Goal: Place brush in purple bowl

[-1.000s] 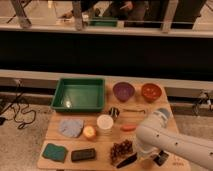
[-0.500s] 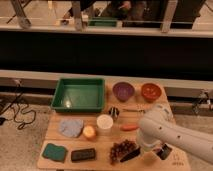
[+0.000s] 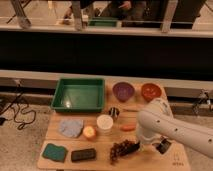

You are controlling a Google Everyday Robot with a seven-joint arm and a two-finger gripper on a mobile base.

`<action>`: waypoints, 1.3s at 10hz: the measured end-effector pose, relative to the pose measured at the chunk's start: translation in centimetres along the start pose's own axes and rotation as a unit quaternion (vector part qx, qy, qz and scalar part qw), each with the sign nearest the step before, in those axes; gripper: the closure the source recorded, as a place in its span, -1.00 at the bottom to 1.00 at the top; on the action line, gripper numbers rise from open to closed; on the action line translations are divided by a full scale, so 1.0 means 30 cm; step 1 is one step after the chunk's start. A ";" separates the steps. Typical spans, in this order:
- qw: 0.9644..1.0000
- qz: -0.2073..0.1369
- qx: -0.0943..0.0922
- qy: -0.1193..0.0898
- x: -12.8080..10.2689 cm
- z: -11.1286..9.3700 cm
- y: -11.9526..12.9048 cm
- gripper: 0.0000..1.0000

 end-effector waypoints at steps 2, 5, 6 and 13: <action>1.000 0.000 0.000 0.000 0.001 -0.004 0.004 1.00; 1.000 0.000 0.001 -0.001 0.009 -0.008 0.013 1.00; 1.000 -0.001 0.001 -0.002 0.007 -0.007 0.011 1.00; 1.000 -0.001 0.007 -0.004 0.000 -0.017 -0.017 1.00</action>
